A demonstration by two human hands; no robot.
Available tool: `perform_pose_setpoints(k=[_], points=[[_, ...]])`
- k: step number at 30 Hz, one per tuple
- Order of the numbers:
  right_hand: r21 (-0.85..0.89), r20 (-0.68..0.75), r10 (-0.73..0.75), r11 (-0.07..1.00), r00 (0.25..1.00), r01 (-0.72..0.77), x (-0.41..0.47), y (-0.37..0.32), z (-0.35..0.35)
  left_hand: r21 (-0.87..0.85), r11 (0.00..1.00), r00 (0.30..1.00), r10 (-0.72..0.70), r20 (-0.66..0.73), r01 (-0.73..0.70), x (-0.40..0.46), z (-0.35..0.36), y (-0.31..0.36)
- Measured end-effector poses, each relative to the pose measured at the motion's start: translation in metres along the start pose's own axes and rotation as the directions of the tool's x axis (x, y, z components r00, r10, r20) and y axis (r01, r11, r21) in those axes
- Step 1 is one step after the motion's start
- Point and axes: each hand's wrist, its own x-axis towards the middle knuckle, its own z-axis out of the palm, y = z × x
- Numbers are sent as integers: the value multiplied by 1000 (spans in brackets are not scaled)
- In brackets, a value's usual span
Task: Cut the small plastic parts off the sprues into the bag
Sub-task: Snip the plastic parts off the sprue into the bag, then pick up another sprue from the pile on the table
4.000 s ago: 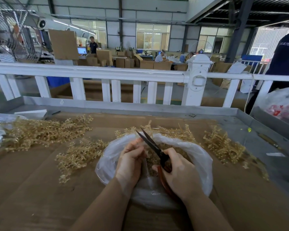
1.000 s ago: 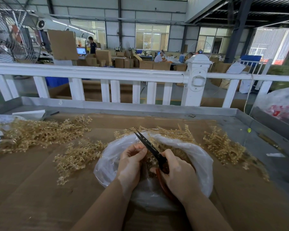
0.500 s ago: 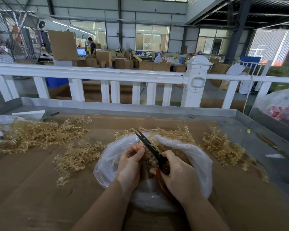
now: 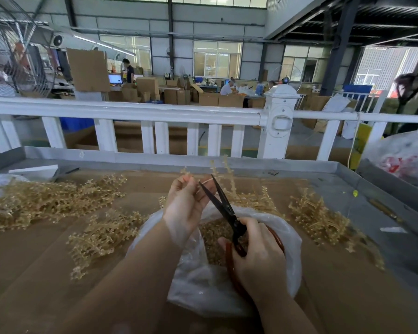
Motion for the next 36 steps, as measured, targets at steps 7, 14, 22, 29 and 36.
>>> perform_pose_setpoints(k=[7,14,22,29,36], points=[[-6,-22,-12,1000,1000,12,1,2,1,8,970,968,-242,-70,244,22,12,-16],[-80,21,1,997,1000,1,2,5,6,417,856,950,-304,-68,304,-2,7,-6],[-112,39,15,994,999,-10,0,6,8,943,318,959,285,4,-98,-5,-21,13],[-127,81,14,992,997,-3,2,4,7,947,-320,978,189,89,-25,37,-51,12],[-140,120,23,990,992,-6,1,1,2,851,-521,993,116,-1,61,37,-53,5]])
